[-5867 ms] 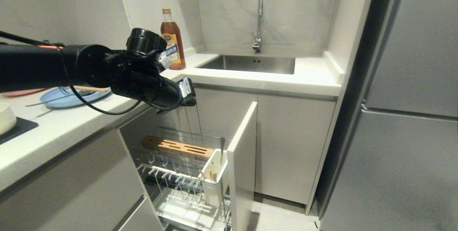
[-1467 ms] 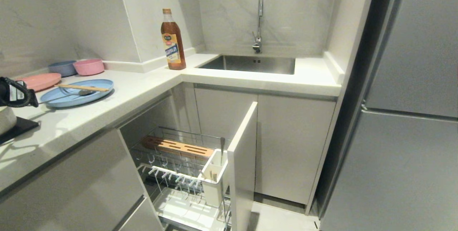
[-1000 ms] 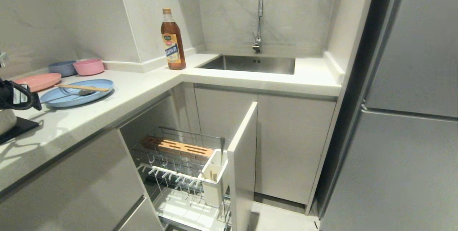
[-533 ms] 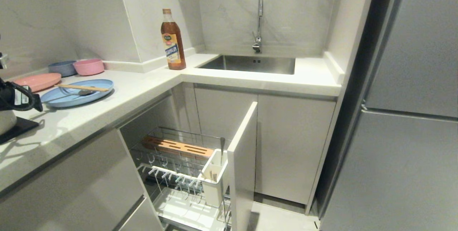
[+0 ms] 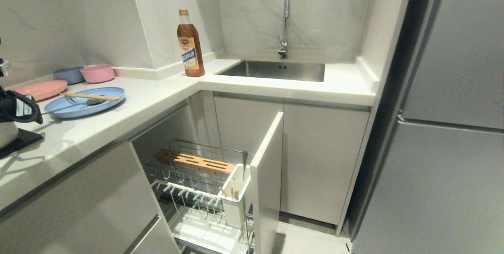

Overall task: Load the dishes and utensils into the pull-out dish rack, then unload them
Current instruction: Pick up the bowl and place it in the cupboard

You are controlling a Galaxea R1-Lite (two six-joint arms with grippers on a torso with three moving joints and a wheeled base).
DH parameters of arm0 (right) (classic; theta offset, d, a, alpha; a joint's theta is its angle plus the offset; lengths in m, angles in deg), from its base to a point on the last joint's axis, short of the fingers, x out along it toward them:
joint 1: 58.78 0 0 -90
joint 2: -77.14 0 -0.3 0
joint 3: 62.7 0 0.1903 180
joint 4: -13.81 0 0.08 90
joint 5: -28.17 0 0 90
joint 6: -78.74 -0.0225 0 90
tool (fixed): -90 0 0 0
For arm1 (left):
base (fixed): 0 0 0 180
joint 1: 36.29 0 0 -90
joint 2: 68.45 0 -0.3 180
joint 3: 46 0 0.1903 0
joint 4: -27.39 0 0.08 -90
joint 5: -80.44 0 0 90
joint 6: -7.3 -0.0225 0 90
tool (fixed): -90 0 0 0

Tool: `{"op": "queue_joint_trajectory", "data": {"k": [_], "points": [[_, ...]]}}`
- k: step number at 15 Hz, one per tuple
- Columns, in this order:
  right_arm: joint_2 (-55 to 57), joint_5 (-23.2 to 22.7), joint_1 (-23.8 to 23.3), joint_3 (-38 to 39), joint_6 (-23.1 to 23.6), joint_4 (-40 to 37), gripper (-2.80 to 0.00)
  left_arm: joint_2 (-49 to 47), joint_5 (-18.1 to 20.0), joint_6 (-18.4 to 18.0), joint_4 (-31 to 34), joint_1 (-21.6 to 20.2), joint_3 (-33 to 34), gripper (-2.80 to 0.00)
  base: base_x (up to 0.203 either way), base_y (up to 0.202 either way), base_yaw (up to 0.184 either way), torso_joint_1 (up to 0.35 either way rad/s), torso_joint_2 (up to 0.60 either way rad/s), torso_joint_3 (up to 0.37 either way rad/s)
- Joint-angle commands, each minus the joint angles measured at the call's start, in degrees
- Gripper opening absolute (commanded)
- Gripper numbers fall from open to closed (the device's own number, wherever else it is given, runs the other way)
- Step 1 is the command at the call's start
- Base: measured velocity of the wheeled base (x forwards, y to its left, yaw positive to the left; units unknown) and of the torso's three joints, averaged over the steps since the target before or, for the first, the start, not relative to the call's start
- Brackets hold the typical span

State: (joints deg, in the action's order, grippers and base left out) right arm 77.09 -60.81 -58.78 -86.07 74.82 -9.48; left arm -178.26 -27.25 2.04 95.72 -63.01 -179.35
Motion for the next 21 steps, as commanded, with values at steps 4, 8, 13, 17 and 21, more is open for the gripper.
{"op": "queue_joint_trajectory", "data": {"k": [4, 8, 13, 17, 21], "points": [[0.0, 0.0, 0.0, 0.0, 0.0, 0.0, -2.80, 0.0, -0.2, -0.2, 0.1, -0.3, -0.1, -2.80, 0.000, 0.000, 0.000, 0.000, 0.00, 0.000], [0.0, 0.0, 0.0, 0.0, 0.0, 0.0, -2.80, 0.3, -0.1, -0.2, 0.2, -0.3, -0.1, -2.80, 0.000, 0.000, 0.000, 0.000, 0.00, 0.000], [0.0, 0.0, 0.0, 0.0, 0.0, 0.0, -2.80, 3.3, -0.1, 0.2, 0.3, -0.6, 0.1, -2.80, 0.000, 0.000, 0.000, 0.000, 0.00, 0.000], [0.0, 0.0, 0.0, 0.0, 0.0, 0.0, -2.80, 12.4, 3.4, 1.0, -3.6, -3.4, 3.0, -2.80, 0.000, 0.000, 0.000, 0.000, 0.00, 0.000], [0.0, 0.0, 0.0, 0.0, 0.0, 0.0, -2.80, 23.1, 7.3, 3.7, -8.2, -1.3, 7.1, -2.80, 0.000, 0.000, 0.000, 0.000, 0.00, 0.000]]}}
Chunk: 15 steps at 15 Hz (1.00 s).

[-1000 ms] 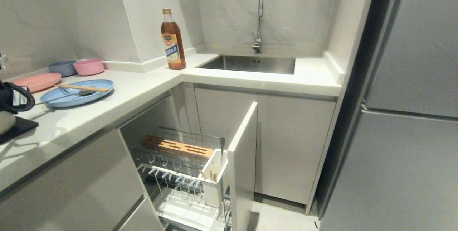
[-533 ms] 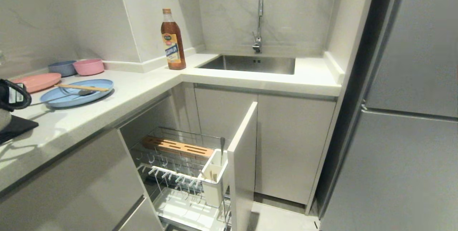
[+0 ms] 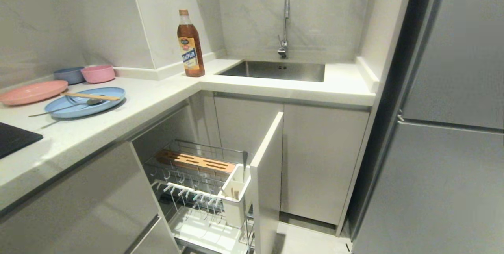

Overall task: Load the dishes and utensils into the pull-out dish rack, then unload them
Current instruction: Pick up the bowl and place it in the cupboard

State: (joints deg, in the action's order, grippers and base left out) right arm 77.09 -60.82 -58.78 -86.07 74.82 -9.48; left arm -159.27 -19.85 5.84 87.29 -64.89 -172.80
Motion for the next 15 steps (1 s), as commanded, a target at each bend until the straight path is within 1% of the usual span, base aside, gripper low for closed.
{"op": "queue_joint_trajectory", "data": {"k": [1, 3, 5, 6, 7, 8, 9, 10, 11, 12, 13, 14, 15], "points": [[0.0, 0.0, 0.0, 0.0, 0.0, 0.0, -2.80, 6.1, 0.4, 0.6, 0.1, 3.0, 1.0, -2.80, 0.000, 0.000, 0.000, 0.000, 0.00, 0.000], [0.0, 0.0, 0.0, 0.0, 0.0, 0.0, -2.80, 10.8, 0.6, 1.4, -0.6, 9.7, 5.1, -2.80, 0.000, 0.000, 0.000, 0.000, 0.00, 0.000], [0.0, 0.0, 0.0, 0.0, 0.0, 0.0, -2.80, 15.4, 0.4, 1.5, -4.5, 17.2, 12.4, -2.80, 0.000, 0.000, 0.000, 0.000, 0.00, 0.000], [0.0, 0.0, 0.0, 0.0, 0.0, 0.0, -2.80, 17.3, -0.6, 1.5, -8.7, 21.1, 16.4, -2.80, 0.000, 0.000, 0.000, 0.000, 0.00, 0.000], [0.0, 0.0, 0.0, 0.0, 0.0, 0.0, -2.80, 18.5, -1.9, 1.6, -11.9, 24.4, 18.7, -2.80, 0.000, 0.000, 0.000, 0.000, 0.00, 0.000], [0.0, 0.0, 0.0, 0.0, 0.0, 0.0, -2.80, 19.4, -3.3, 1.7, -14.3, 28.5, 20.4, -2.80, 0.000, 0.000, 0.000, 0.000, 0.00, 0.000], [0.0, 0.0, 0.0, 0.0, 0.0, 0.0, -2.80, 20.0, -5.1, 2.3, -16.4, 33.4, 22.4, -2.80, 0.000, 0.000, 0.000, 0.000, 0.00, 0.000], [0.0, 0.0, 0.0, 0.0, 0.0, 0.0, -2.80, 20.2, -6.5, 3.5, -17.9, 37.9, 23.9, -2.80, 0.000, 0.000, 0.000, 0.000, 0.00, 0.000], [0.0, 0.0, 0.0, 0.0, 0.0, 0.0, -2.80, 19.7, -7.4, 5.9, -19.3, 41.9, 24.8, -2.80, 0.000, 0.000, 0.000, 0.000, 0.00, 0.000], [0.0, 0.0, 0.0, 0.0, 0.0, 0.0, -2.80, 17.8, -7.8, 9.6, -21.0, 45.5, 25.1, -2.80, 0.000, 0.000, 0.000, 0.000, 0.00, 0.000], [0.0, 0.0, 0.0, 0.0, 0.0, 0.0, -2.80, 15.0, -8.1, 14.8, -23.7, 49.0, 25.2, -2.80, 0.000, 0.000, 0.000, 0.000, 0.00, 0.000], [0.0, 0.0, 0.0, 0.0, 0.0, 0.0, -2.80, 12.2, -8.2, 20.2, -26.9, 50.6, 24.8, -2.80, 0.000, 0.000, 0.000, 0.000, 0.00, 0.000], [0.0, 0.0, 0.0, 0.0, 0.0, 0.0, -2.80, 9.7, -8.3, 24.7, -29.3, 51.6, 24.3, -2.80, 0.000, 0.000, 0.000, 0.000, 0.00, 0.000]]}}
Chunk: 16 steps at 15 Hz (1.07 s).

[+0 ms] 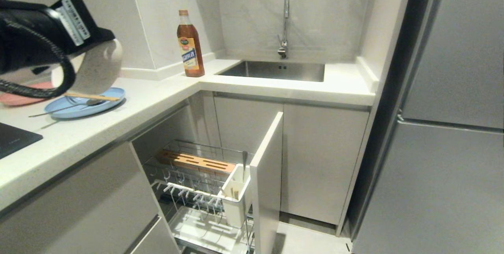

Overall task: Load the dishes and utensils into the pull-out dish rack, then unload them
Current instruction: Pick up the bowl and place it in the cupboard

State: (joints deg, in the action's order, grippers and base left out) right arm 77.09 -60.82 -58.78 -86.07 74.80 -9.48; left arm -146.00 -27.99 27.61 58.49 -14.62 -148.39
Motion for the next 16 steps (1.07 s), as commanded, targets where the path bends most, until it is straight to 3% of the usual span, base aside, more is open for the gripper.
{"op": "queue_joint_trajectory", "data": {"k": [1, 3, 7, 13, 16], "points": [[0.0, 0.0, 0.0, 0.0, 0.0, 0.0, -2.80, -6.3, -0.2, 7.0, -1.7, 2.0, -1.1, -2.80, 0.000, 0.000, 0.000, 0.000, 0.00, 0.000], [0.0, 0.0, 0.0, 0.0, 0.0, 0.0, -2.80, -11.5, 0.0, 12.4, -2.6, 2.5, -3.0, -2.80, 0.000, 0.000, 0.000, 0.000, 0.00, 0.000], [0.0, 0.0, 0.0, 0.0, 0.0, 0.0, -2.80, -23.1, 2.3, 26.6, -9.7, 1.6, -6.8, -2.80, 0.000, 0.000, 0.000, 0.000, 0.00, 0.000], [0.0, 0.0, 0.0, 0.0, 0.0, 0.0, -2.80, -37.5, 4.4, 43.5, -27.9, -3.7, -5.5, -2.80, 0.000, 0.000, 0.000, 0.000, 0.00, 0.000], [0.0, 0.0, 0.0, 0.0, 0.0, 0.0, -2.80, -42.9, 6.2, 47.1, -31.8, -5.2, -4.6, -2.80, 0.000, 0.000, 0.000, 0.000, 0.00, 0.000]]}}
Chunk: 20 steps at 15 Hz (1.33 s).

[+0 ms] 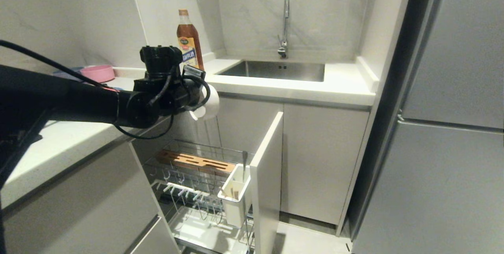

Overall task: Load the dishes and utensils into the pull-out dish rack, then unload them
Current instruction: Pick up the bowl and place it in the cupboard

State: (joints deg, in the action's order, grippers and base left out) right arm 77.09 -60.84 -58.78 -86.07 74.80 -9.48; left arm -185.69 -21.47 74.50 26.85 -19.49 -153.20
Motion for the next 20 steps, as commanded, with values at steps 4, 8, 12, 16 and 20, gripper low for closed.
{"op": "queue_joint_trajectory", "data": {"k": [4, 8, 12, 16, 20], "points": [[0.0, 0.0, 0.0, 0.0, 0.0, 0.0, -2.80, -9.9, 2.8, 3.8, -6.9, -1.2, 0.4, -2.80, 0.000, 0.000, 0.000, 0.000, 0.00, 0.000], [0.0, 0.1, 0.0, 0.0, 0.0, 0.0, -2.80, -14.4, 2.6, 4.7, -8.9, -1.3, -0.6, -2.80, 0.000, 0.000, 0.000, 0.000, 0.00, 0.000], [0.0, 0.0, 0.0, 0.0, 0.0, 0.0, -2.80, -18.8, 1.5, 4.9, -9.0, -1.6, -1.7, -2.80, 0.000, 0.000, 0.000, 0.000, 0.00, 0.000], [0.0, 0.0, 0.0, 0.0, 0.0, 0.0, -2.80, -20.1, 0.1, 4.9, -8.9, -1.8, -2.7, -2.80, 0.000, 0.000, 0.000, 0.000, 0.00, 0.000], [0.0, 0.0, 0.0, 0.0, 0.0, 0.0, -2.80, -19.7, 0.1, 4.2, -5.0, -2.2, -3.8, -2.80, 0.000, 0.000, 0.000, 0.000, 0.00, 0.000]]}}
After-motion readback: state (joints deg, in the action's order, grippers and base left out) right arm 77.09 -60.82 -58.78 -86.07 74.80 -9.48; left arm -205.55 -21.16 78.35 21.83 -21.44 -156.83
